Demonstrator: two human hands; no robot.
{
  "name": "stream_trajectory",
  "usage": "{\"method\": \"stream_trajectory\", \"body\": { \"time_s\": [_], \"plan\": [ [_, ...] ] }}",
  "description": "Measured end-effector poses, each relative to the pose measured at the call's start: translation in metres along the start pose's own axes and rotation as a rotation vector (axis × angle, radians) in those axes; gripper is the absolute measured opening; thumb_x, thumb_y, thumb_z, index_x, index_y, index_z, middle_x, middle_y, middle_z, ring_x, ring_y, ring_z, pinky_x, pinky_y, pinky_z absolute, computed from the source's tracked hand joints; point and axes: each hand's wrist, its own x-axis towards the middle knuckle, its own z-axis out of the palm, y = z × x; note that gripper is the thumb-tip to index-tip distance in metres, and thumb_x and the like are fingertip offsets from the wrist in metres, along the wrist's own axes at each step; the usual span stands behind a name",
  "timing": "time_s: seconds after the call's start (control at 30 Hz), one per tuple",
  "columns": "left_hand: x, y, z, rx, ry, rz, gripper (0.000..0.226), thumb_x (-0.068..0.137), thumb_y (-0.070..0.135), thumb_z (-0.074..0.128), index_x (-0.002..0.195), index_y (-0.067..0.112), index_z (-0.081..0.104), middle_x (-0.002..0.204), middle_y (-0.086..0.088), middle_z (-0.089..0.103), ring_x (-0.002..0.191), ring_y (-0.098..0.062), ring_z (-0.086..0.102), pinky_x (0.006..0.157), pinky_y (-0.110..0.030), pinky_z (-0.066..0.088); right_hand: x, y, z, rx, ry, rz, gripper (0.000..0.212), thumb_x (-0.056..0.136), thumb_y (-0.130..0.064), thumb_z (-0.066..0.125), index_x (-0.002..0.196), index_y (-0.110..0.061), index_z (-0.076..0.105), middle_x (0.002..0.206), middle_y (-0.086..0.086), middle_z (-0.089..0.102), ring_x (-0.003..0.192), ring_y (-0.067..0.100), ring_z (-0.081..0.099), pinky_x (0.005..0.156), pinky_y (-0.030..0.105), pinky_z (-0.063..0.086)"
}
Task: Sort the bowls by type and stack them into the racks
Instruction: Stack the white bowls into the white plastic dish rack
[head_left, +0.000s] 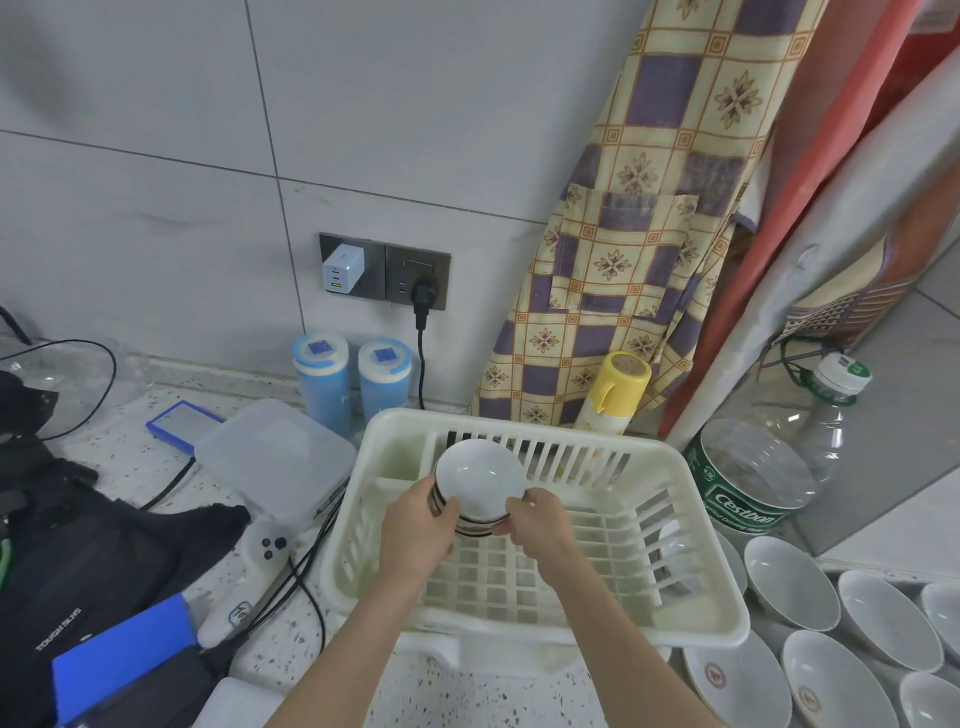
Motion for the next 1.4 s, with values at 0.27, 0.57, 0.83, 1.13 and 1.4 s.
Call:
{"method": "stream_trajectory", "body": {
  "time_s": [0.27,0.57,0.83,1.13,1.4],
  "plan": [
    [-0.001,0.0,-0.001,0.0,-0.012,0.008,0.034,0.095,0.019,0.058,0.129,0.021,0.061,0.08,0.001,0.069,0.044,-0.007,0.062,0.042,-0.009,0.041,-0.008,0.002,-0.001,0.074,-0.027,0.017,0.042,0.099,-0.027,0.046,0.136,-0.008,0.049,0.076,0.005,0.075,0.05,0.012,0.044,0.039,0.02,0.031],
    [-0.007,0.01,-0.004,0.06,0.095,-0.048,0.029,0.095,0.027,0.053,0.122,0.018,0.062,0.09,-0.006,0.072,0.08,-0.027,0.068,0.073,-0.037,0.056,-0.042,0.022,-0.033,0.207,-0.05,-0.036,0.045,0.099,-0.021,0.047,0.143,-0.018,0.04,0.088,0.001,0.074,0.05,0.011,0.043,0.039,0.018,0.032],
    [-0.031,0.025,-0.001,-0.013,0.189,0.078,0.026,0.095,0.027,0.054,0.119,0.023,0.063,0.083,0.0,0.072,0.078,-0.016,0.065,0.069,-0.034,0.049,-0.067,0.067,-0.109,0.079,0.203,-0.259,0.031,0.096,-0.019,0.047,0.123,-0.028,0.059,0.079,-0.014,0.074,0.056,0.005,0.051,0.054,0.021,0.041],
    [-0.123,0.06,0.068,-0.12,0.005,0.354,0.016,0.091,0.044,0.054,0.099,0.035,0.065,0.083,0.017,0.07,0.054,-0.008,0.061,0.046,-0.025,0.047,-0.097,0.122,-0.184,0.414,0.284,-0.199,0.022,0.097,-0.016,0.05,0.102,-0.023,0.07,0.076,0.001,0.075,0.043,0.004,0.041,0.042,0.017,0.034],
    [-0.201,0.07,0.179,0.013,-0.231,0.151,0.025,0.09,0.048,0.055,0.072,0.031,0.06,0.066,0.015,0.064,0.054,0.0,0.055,0.049,-0.013,0.038,-0.107,0.198,-0.238,0.488,0.261,0.068,0.015,0.095,-0.023,0.059,0.098,-0.013,0.07,0.073,0.003,0.076,0.044,0.01,0.039,0.039,0.019,0.028]
  ]
}}
